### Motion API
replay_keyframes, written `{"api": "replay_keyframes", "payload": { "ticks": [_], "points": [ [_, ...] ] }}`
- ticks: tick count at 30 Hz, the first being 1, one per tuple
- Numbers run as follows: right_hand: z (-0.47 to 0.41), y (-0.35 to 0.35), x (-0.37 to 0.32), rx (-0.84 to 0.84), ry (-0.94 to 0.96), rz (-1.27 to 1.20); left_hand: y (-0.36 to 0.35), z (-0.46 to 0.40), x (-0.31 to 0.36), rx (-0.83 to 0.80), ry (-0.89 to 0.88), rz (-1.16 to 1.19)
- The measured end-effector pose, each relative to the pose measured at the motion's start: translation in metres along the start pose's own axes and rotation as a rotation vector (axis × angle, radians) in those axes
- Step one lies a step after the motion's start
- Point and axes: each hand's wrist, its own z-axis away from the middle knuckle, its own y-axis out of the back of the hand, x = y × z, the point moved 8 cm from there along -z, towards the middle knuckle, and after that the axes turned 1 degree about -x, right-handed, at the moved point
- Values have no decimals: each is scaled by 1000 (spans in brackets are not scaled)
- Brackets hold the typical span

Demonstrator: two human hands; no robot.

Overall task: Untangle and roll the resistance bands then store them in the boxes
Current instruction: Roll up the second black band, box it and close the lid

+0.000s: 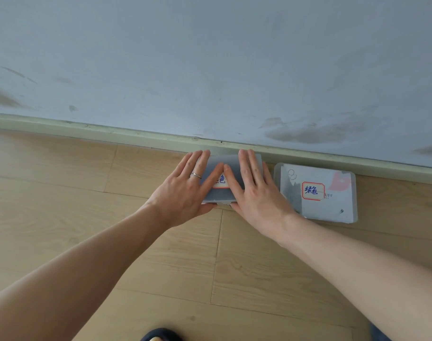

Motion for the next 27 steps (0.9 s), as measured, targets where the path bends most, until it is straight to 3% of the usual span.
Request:
{"api": "replay_keyframes", "payload": {
  "ticks": [11,19,24,27],
  "points": [
    [-1,-1,4,60,8,-76,3,-1,0,51,13,11],
    [-15,-5,3,18,-110,-54,11,-13,-3,44,-80,-271],
    [-13,6,-1,-29,-130,80,22,-16,-4,69,-68,-231],
    [-6,11,-1,32,-101,74,28,-15,8,53,-92,-231]
  ]
}}
